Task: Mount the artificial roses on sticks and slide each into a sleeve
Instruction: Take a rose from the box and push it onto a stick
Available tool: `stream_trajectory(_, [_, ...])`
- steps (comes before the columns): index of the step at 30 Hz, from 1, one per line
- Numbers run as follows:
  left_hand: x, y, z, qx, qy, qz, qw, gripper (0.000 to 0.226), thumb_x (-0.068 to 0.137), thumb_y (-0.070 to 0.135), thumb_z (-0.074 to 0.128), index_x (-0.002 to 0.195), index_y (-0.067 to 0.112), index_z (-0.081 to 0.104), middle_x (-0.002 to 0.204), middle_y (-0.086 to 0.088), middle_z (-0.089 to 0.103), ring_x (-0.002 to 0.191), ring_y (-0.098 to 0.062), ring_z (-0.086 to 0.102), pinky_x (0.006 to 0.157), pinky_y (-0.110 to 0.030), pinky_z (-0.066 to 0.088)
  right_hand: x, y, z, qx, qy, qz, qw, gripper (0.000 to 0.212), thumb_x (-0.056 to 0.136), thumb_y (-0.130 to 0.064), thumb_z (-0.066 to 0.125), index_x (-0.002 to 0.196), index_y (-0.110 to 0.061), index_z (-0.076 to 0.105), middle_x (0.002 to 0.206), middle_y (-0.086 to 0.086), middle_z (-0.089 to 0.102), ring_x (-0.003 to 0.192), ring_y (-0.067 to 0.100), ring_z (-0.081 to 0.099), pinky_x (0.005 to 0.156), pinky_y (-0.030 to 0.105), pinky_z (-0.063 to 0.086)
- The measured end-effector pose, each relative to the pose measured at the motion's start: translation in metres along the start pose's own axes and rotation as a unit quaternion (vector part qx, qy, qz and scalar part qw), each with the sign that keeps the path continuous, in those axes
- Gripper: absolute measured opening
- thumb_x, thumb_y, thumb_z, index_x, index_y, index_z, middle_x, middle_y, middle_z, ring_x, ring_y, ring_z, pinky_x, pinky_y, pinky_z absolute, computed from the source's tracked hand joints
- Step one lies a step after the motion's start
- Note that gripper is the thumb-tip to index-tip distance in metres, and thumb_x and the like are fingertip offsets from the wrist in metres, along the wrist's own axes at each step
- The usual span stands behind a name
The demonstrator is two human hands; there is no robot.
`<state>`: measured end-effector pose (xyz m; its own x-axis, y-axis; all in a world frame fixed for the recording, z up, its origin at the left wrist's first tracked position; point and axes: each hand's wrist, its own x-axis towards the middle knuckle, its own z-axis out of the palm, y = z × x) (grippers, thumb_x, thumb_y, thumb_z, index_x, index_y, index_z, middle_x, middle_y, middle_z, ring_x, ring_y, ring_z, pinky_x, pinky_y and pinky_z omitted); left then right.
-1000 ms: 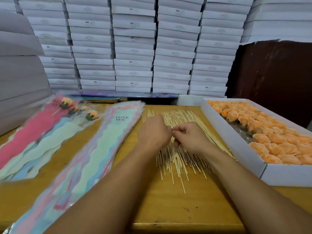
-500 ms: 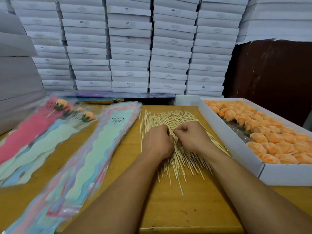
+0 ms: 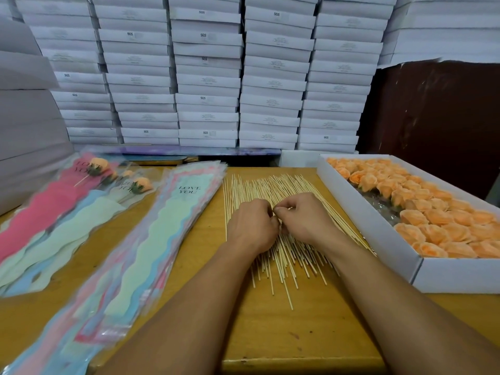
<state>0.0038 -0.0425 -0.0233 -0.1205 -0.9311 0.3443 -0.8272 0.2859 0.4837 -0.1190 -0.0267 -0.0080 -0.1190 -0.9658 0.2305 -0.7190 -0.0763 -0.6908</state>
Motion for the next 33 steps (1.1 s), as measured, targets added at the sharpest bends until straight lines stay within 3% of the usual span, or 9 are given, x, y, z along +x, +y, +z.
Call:
stream_trajectory(2, [0.001,0.000,0.000,0.002,-0.004,0.001,1.000,0.016,0.094,0.029,0.059,0.099,0.019,0.070,0.093,-0.001,0.069,0.084,-0.023,0.064,0.073,-0.039,0.058,0.000,-0.001,0.000,-0.036,-0.002,-0.004,0.999,0.017,0.097,-0.026,0.060,0.104,-0.026,0.076,0.101,-0.006,0.074,0.085,0.013,0.068,0.081,0.034,0.057])
stream_trajectory(5, [0.002,-0.001,0.002,0.010,-0.009,0.001,1.000,0.016,0.094,0.031,0.060,0.099,0.019,0.070,0.092,-0.001,0.069,0.084,-0.023,0.065,0.073,-0.039,0.058,0.002,-0.004,-0.005,-0.110,-0.020,-0.005,0.994,0.021,0.096,-0.032,0.060,0.112,-0.026,0.072,0.113,-0.005,0.070,0.091,0.014,0.065,0.083,0.036,0.056])
stream_trajectory(8, [0.003,-0.002,0.004,0.024,-0.011,0.000,1.000,0.019,0.092,0.038,0.064,0.096,0.020,0.069,0.090,0.000,0.068,0.082,-0.022,0.065,0.073,-0.038,0.058,0.006,-0.010,-0.015,-0.182,-0.032,-0.002,0.983,0.022,0.096,-0.036,0.061,0.106,-0.023,0.075,0.106,-0.003,0.072,0.087,0.015,0.062,0.076,0.032,0.053])
stream_trajectory(12, [0.004,-0.003,0.005,0.032,-0.010,-0.003,0.999,0.024,0.089,0.044,0.068,0.089,0.021,0.067,0.084,0.002,0.066,0.079,-0.021,0.063,0.071,-0.036,0.057,0.018,-0.016,-0.040,-0.256,-0.020,-0.001,0.966,0.028,0.094,-0.037,0.059,0.077,-0.018,0.071,0.075,-0.001,0.067,0.070,0.019,0.063,0.060,0.030,0.049])
stream_trajectory(19, [0.004,-0.004,0.004,0.019,-0.015,-0.001,1.000,0.025,0.090,0.044,0.066,0.089,0.019,0.067,0.085,0.001,0.066,0.081,-0.022,0.064,0.075,-0.039,0.058,0.052,0.014,-0.123,-0.326,0.050,0.102,0.939,0.013,0.085,-0.024,0.063,0.087,-0.011,0.061,0.079,0.005,0.062,0.069,0.024,0.060,0.057,0.029,0.043])
stream_trajectory(22, [0.004,-0.003,0.004,0.021,-0.011,0.000,1.000,0.024,0.091,0.041,0.065,0.088,0.018,0.067,0.085,0.001,0.066,0.080,-0.023,0.064,0.074,-0.040,0.058,0.059,0.038,-0.151,-0.384,-0.036,0.169,0.907,0.020,0.087,-0.025,0.070,0.087,-0.006,0.067,0.081,0.009,0.068,0.068,0.023,0.067,0.061,0.032,0.056])
stream_trajectory(24, [0.004,-0.001,0.004,0.020,-0.007,0.001,1.000,0.022,0.091,0.039,0.064,0.088,0.017,0.067,0.083,0.001,0.066,0.077,-0.022,0.063,0.071,-0.039,0.058,0.061,0.053,-0.162,-0.388,-0.107,0.205,0.892,0.032,0.090,-0.033,0.073,0.100,-0.004,0.065,0.097,0.012,0.068,0.080,0.026,0.070,0.069,0.036,0.063])
stream_trajectory(29, [0.003,0.001,0.003,0.015,-0.002,0.001,1.000,0.022,0.092,0.039,0.064,0.088,0.017,0.067,0.084,0.002,0.066,0.077,-0.021,0.063,0.070,-0.038,0.058,0.058,0.068,-0.171,-0.416,-0.205,0.255,0.849,0.050,0.085,-0.045,0.077,0.117,-0.008,0.062,0.101,0.007,0.063,0.090,0.030,0.069,0.073,0.037,0.064])
stream_trajectory(33, [0.002,0.001,0.003,0.013,-0.004,0.002,1.000,0.021,0.092,0.038,0.064,0.088,0.017,0.067,0.084,0.002,0.066,0.077,-0.021,0.063,0.069,-0.038,0.058,0.051,0.066,-0.166,-0.450,-0.240,0.256,0.821,0.066,0.079,-0.043,0.083,0.131,-0.010,0.058,0.133,0.011,0.060,0.106,0.032,0.066,0.086,0.039,0.061])
